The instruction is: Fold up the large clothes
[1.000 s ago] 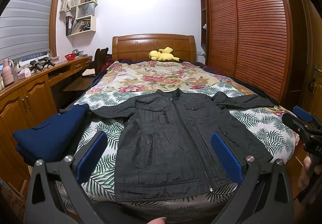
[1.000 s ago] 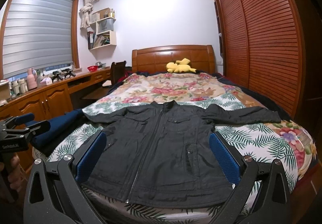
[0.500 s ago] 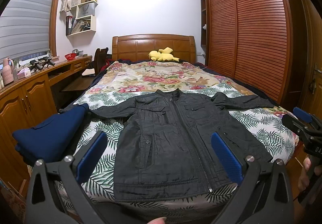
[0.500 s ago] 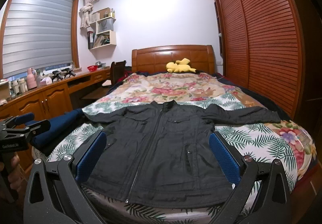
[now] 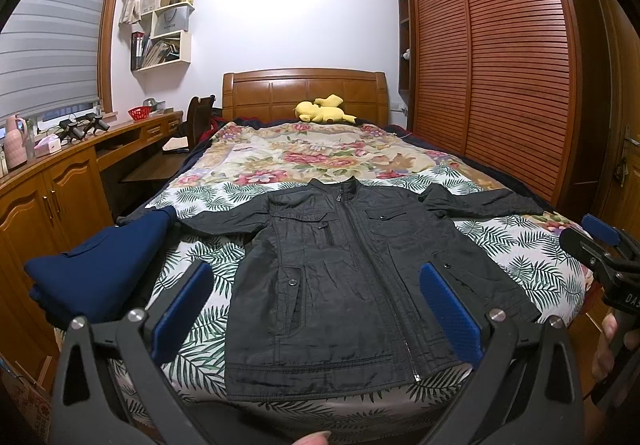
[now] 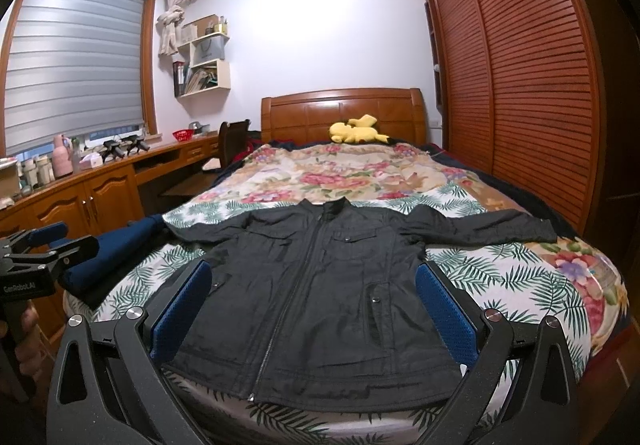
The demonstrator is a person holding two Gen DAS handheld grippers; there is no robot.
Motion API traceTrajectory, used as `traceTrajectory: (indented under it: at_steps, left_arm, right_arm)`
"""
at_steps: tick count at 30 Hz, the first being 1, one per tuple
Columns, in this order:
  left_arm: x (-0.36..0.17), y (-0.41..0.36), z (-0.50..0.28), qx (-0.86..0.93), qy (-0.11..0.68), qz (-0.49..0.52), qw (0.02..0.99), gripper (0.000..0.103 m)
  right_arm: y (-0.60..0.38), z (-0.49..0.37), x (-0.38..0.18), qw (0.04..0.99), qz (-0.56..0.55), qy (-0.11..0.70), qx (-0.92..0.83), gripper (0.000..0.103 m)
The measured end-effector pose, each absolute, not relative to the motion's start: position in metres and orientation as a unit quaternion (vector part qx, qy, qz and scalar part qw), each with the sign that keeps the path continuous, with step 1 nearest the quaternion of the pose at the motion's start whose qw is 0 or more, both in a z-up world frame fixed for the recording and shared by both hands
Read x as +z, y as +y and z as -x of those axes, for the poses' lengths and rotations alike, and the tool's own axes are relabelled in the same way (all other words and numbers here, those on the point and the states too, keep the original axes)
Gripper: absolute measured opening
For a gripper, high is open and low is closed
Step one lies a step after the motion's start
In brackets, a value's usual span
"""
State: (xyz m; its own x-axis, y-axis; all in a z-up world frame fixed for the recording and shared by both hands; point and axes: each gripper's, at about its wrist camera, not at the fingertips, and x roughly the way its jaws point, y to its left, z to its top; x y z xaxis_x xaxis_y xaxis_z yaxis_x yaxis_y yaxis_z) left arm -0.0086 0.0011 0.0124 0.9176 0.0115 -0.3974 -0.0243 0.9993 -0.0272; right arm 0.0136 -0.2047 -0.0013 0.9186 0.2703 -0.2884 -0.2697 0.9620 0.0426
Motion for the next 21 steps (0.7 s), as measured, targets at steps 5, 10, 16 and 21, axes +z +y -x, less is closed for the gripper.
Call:
traceTrajectory:
  at_steps: [5, 10, 16, 21]
  left_arm:
    - [0.0176, -0.0002, 0.0089, 0.008, 0.200, 0.015, 0.980, 0.103]
    - [0.0186, -0.0050, 0.0100, 0.006, 0.198, 0.014, 0.980, 0.103]
    - [0.0185, -0.0054, 0.0106, 0.006, 0.198, 0.014, 0.980, 0.103]
    - [0.0187, -0.0063, 0.0105, 0.006, 0.199, 0.015, 0.980, 0.103]
  right_arm:
    - [-0.2039, -0.0130, -0.0018, 0.980, -0.002, 0.146, 0.137, 0.103]
    - [-0.2033, -0.0137, -0.0022, 0.980, -0.002, 0.146, 0.137, 0.103]
    - [-0.2053, -0.0127, 0.0008, 0.980, -0.003, 0.146, 0.136, 0.103]
    - [-0.2053, -0.0130, 0.0002, 0.980, -0.003, 0.146, 0.136, 0.103]
